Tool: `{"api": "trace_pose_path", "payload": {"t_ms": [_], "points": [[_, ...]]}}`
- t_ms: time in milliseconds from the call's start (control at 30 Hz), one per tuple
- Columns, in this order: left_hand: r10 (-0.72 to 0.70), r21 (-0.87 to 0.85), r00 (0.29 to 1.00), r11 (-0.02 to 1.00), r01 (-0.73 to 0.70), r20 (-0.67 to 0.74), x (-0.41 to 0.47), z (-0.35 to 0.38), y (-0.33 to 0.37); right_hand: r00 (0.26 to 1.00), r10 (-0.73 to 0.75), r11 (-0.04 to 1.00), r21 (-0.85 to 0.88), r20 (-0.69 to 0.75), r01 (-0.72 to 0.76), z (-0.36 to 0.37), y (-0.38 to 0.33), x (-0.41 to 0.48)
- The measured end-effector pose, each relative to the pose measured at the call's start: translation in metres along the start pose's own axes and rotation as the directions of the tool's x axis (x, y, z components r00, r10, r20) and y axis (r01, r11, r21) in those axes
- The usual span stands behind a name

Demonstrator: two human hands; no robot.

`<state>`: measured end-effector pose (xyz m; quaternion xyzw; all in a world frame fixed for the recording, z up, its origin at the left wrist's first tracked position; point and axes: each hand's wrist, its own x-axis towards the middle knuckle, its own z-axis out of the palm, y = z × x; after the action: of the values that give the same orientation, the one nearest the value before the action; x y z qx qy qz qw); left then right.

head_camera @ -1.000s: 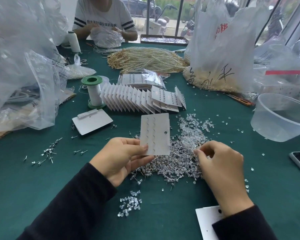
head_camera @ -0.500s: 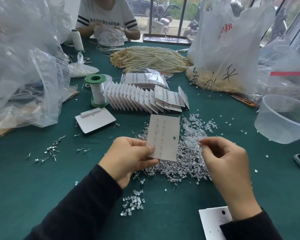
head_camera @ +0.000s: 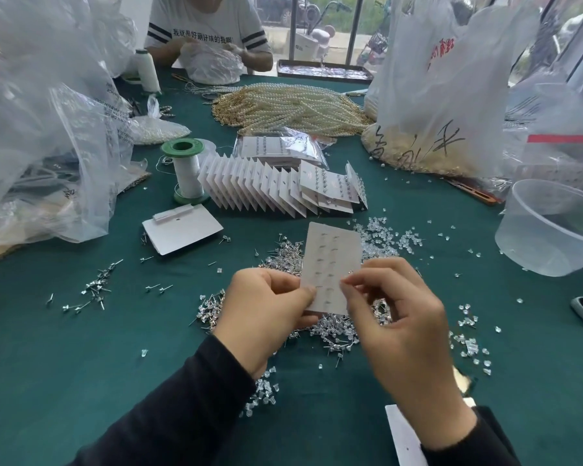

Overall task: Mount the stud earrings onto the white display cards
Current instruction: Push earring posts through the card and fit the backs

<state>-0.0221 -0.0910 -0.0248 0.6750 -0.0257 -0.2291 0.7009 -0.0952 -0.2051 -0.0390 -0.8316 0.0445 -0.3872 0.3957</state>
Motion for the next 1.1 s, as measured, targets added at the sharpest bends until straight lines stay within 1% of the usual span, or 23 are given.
{"api": "trace_pose_path", "payload": {"t_ms": [67, 167, 567, 733, 933, 1100], "points": [[0.022, 0.011, 1.000, 1.000, -0.022, -0.002, -0.001, 0.001, -0.001, 0.999, -0.033, 0.997, -0.063, 0.020, 0.034, 0.006, -0.001, -0.002], [0.051, 0.027, 0.999, 0.998, -0.051, -0.006, -0.003, 0.002, -0.001, 0.999, -0.022, 0.994, -0.108, 0.031, 0.025, 0.011, 0.000, -0.003], [0.108, 0.034, 0.994, 0.994, -0.108, 0.015, -0.004, 0.003, -0.003, 1.000, -0.004, 0.998, -0.070, 0.024, 0.005, 0.013, 0.000, -0.004], [0.130, 0.027, 0.991, 0.991, -0.130, 0.019, -0.004, 0.003, -0.005, 1.000, -0.014, 0.996, -0.084, 0.019, 0.016, 0.016, 0.002, -0.006], [0.154, 0.026, 0.983, 0.987, -0.158, 0.103, -0.006, 0.001, -0.004, 0.998, -0.059, 0.992, -0.115, -0.004, 0.059, 0.017, 0.003, -0.008], [0.130, 0.015, 0.986, 0.991, -0.132, 0.101, -0.004, 0.000, -0.003, 0.998, -0.060, 0.987, -0.147, -0.015, 0.057, 0.018, 0.003, -0.008]]}}
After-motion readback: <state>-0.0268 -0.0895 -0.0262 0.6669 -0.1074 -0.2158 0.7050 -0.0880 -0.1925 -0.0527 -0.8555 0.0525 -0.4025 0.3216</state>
